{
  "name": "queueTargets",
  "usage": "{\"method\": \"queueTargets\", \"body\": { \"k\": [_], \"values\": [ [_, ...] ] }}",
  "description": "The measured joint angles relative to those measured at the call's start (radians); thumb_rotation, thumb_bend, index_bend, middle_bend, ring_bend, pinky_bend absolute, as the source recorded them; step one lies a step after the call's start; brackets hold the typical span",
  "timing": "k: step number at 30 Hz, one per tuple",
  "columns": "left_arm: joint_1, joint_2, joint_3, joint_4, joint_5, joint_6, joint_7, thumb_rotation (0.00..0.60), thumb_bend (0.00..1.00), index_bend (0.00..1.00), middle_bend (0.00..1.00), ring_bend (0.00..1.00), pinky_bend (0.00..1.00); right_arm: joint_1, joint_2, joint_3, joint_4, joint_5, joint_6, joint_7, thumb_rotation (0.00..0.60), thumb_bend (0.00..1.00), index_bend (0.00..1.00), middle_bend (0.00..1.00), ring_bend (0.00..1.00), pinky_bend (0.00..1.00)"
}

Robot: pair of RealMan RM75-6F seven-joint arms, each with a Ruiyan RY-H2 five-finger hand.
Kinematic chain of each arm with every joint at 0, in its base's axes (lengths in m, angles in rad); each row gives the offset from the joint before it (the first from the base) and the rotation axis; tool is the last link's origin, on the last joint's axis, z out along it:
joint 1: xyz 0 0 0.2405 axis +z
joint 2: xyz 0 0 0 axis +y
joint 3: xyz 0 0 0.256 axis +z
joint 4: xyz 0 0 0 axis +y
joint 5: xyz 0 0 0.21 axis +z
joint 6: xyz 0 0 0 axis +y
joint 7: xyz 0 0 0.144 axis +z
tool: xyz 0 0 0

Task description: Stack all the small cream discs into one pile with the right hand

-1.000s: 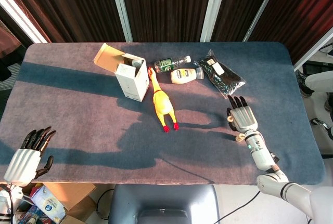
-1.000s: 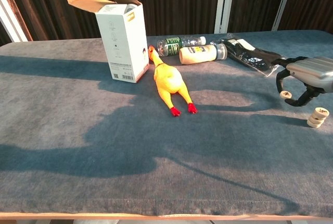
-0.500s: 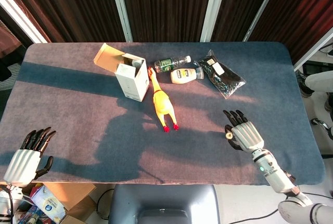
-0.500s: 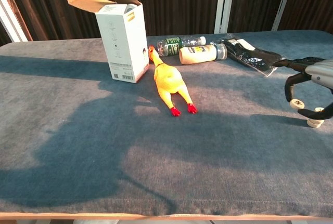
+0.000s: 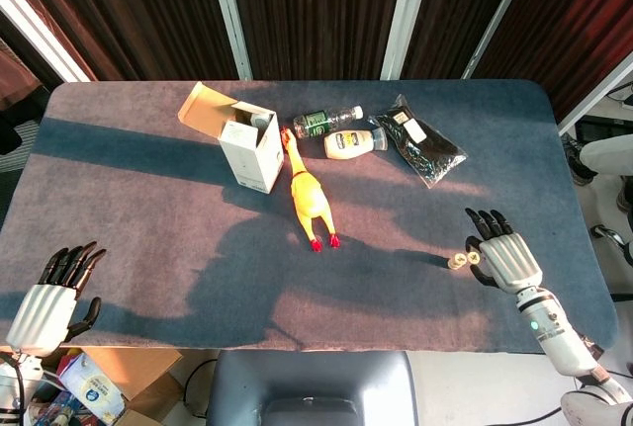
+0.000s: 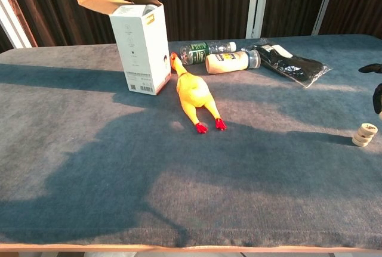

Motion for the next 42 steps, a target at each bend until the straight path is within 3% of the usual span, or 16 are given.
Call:
{"method": "queueTargets", "body": {
  "k": [22, 42],
  "values": [
    [0.001, 0.002, 0.0, 0.002, 0.001, 0.002, -0.009, 0.6, 0.53, 0.0, 0.0, 0.0, 0.05, 0.025, -0.053, 0.025, 0.043, 0.009, -0.067, -0.005, 0.6, 0.5, 0.62, 0.0, 0.0, 0.0],
    [0.003, 0.003, 0.001, 0.003, 0.004, 0.008, -0.013, 0.6, 0.53, 0.0, 0.0, 0.0, 0.05, 0.017, -0.046, 0.025, 0.014, 0.006, -0.061, -0.026, 0.6, 0.5, 0.51, 0.0, 0.0, 0.0]
  ]
}}
